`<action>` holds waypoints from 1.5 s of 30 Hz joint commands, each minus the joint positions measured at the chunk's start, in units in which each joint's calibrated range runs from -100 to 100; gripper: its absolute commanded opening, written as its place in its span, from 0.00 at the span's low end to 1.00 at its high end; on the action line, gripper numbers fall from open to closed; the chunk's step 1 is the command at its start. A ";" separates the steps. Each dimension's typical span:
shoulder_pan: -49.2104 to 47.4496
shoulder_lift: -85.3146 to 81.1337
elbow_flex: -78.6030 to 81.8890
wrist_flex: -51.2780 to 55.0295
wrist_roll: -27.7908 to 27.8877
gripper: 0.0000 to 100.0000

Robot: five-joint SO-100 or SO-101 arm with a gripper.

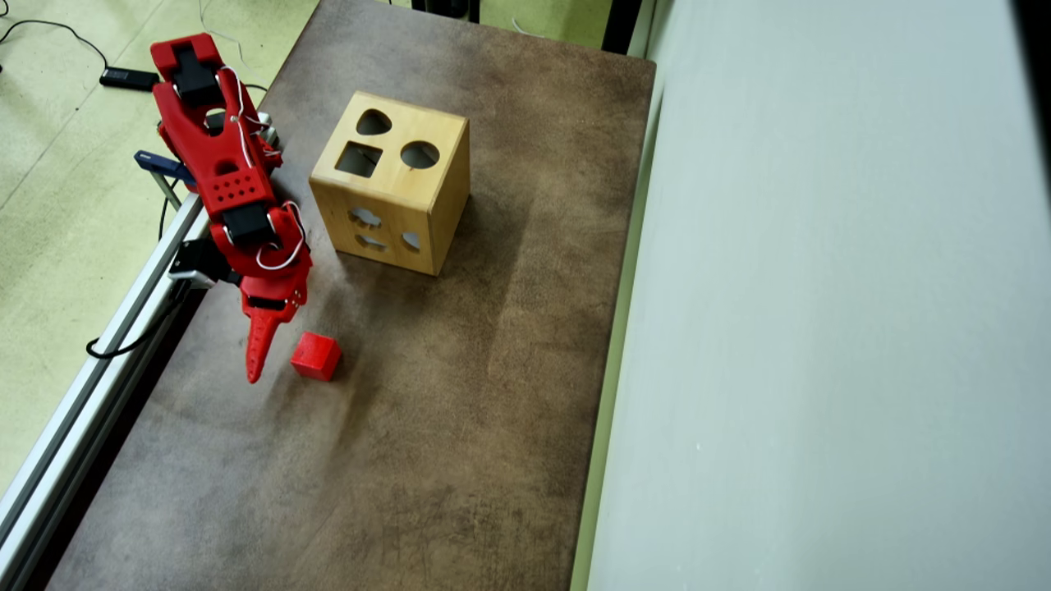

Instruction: Pick and place the red cube on the square hole

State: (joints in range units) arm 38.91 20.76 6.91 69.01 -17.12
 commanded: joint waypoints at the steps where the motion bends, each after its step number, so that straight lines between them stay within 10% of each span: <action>1: -0.36 0.00 -1.45 -5.36 -0.15 0.73; 45: -6.15 8.41 -0.20 -10.34 -5.47 0.74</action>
State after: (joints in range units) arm 32.38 29.58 6.82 58.03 -23.37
